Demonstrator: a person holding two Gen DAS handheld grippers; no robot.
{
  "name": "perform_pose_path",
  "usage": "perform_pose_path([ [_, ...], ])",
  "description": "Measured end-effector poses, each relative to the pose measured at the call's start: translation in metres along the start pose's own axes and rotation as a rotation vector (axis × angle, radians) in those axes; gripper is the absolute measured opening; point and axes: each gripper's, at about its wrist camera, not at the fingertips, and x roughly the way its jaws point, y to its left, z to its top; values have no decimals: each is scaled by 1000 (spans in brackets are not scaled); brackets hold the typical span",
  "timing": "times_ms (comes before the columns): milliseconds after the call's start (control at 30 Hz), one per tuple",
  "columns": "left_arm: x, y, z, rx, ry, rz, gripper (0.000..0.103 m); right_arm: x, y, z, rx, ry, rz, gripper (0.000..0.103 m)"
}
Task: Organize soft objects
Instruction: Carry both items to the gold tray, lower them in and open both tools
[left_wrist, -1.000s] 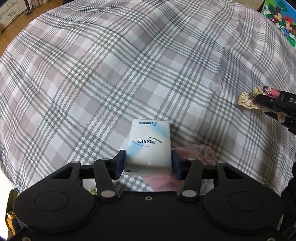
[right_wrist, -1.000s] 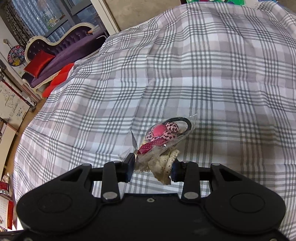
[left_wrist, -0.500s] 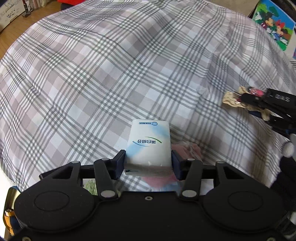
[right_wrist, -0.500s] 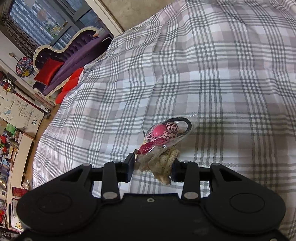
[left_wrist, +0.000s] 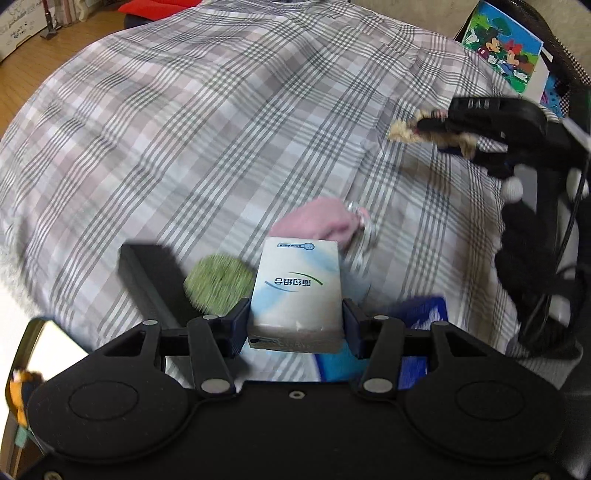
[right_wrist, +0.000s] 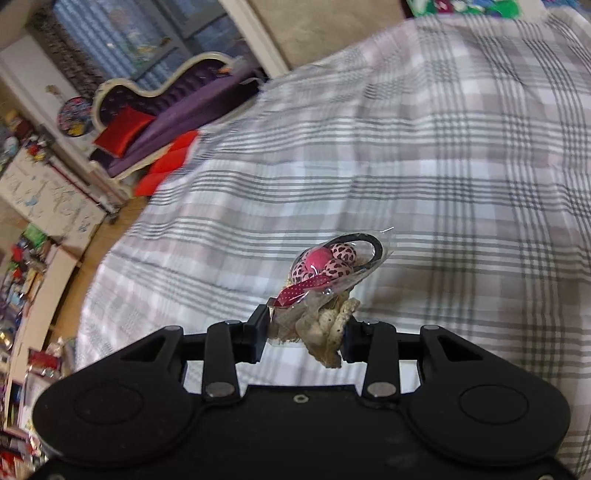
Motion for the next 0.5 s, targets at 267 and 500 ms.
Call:
perform_pose_path([
  [267,-35,49,-64,-65,-11,38,50,-44,51,-70,-167,48,64,37],
  [500,-53,116,-117,-202,-33,90,50,-76,97,-154,-359,159,134,37],
])
